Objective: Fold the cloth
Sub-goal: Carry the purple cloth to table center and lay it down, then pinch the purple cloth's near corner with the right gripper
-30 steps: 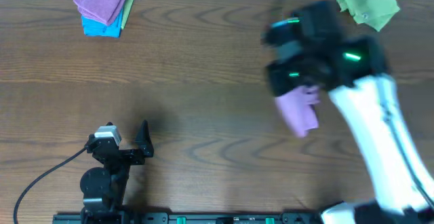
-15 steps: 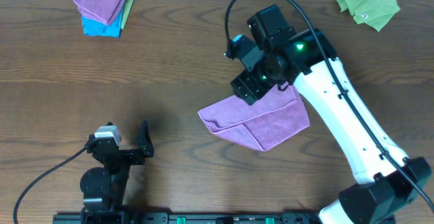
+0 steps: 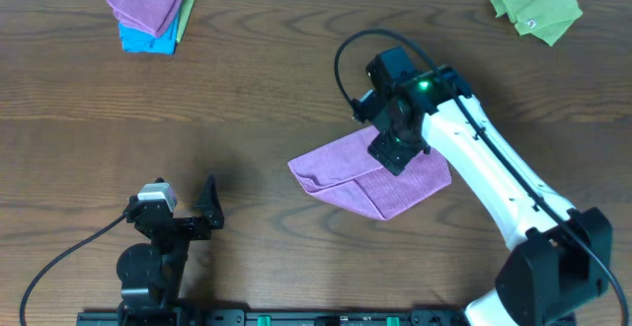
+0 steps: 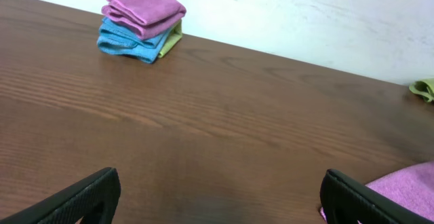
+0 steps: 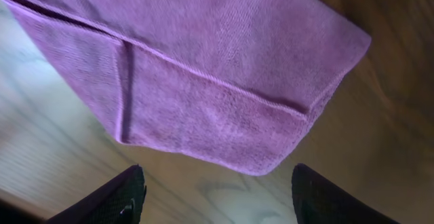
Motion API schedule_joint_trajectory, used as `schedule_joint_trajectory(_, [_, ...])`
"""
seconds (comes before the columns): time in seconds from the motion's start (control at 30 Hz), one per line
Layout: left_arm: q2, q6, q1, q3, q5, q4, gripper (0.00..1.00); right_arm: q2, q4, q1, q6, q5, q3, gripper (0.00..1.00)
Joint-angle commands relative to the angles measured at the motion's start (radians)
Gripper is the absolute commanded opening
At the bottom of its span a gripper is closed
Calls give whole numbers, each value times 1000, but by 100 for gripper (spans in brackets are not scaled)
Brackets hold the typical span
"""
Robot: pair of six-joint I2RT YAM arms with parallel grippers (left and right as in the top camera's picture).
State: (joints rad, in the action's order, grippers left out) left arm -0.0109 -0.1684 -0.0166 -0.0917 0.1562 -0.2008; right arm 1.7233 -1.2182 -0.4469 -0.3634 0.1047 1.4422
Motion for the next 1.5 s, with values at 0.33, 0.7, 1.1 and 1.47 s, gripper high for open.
schedule_joint_trajectory(0.33, [5, 0, 4, 28, -7, -7, 95, -10, 263, -11, -79, 14, -220, 63])
schedule_joint_trajectory(0.7, [5, 0, 4, 28, -7, -7, 95, -10, 464, -45, -79, -3, -373, 60])
schedule_joint_trajectory(1.1, [5, 0, 4, 28, -7, -7, 95, 7, 610, -50, -80, 4, -446, 57])
schedule_joint_trajectory(1.47, [5, 0, 4, 28, -7, -7, 96, 81, 637, -51, -79, 6, -446, 40])
